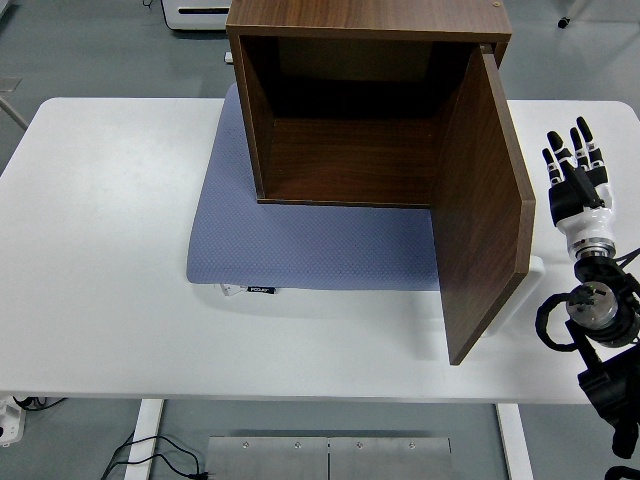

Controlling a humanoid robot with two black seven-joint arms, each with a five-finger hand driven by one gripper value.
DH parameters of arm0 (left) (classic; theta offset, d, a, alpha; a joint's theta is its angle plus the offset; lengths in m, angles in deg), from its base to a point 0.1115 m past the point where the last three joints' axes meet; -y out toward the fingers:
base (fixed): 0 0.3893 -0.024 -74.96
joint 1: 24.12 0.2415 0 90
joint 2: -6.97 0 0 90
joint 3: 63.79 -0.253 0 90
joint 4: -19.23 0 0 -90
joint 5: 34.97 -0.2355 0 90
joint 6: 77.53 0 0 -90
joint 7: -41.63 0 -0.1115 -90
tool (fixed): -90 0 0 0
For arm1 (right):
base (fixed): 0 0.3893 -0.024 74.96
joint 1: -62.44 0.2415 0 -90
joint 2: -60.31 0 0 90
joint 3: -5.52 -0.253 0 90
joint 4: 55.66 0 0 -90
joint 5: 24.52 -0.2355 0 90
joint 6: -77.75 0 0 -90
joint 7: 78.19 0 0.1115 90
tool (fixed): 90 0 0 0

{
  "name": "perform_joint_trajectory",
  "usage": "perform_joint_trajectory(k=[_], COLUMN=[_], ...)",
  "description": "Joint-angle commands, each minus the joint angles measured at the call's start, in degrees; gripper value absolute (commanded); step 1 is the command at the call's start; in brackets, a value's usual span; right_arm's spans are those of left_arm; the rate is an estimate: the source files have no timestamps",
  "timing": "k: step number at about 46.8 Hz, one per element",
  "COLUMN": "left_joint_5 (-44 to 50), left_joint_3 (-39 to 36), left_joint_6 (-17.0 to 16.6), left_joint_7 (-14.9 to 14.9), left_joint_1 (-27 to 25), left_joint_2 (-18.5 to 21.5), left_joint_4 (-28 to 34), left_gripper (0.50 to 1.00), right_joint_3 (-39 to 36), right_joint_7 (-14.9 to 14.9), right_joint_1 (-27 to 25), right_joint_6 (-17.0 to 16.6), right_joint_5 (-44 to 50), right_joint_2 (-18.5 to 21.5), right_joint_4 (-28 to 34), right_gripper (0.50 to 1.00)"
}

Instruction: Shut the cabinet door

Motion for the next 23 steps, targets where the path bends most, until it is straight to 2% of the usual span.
perform_joint_trajectory(k=[1, 23], left_joint_5=[-0.08, 0.0], left_joint_3=[0.02, 0.02], left_joint_6=[0.01, -0.08], left_joint_7=[0.0, 0.0], left_joint_1=[0.0, 0.53], left_joint_2=[0.0, 0.0], left_joint_4=[0.0, 0.0], left_gripper=[1.0, 1.0], right_joint_3=[0.0, 0.0], right_joint_7=[0.0, 0.0], right_joint_1=[0.0, 0.35], right_joint_6=[0.0, 0.0], right_joint_5=[0.0, 0.0], right_joint_2=[0.0, -0.09], right_joint_4=[0.01, 0.01], right_gripper=[1.0, 1.0])
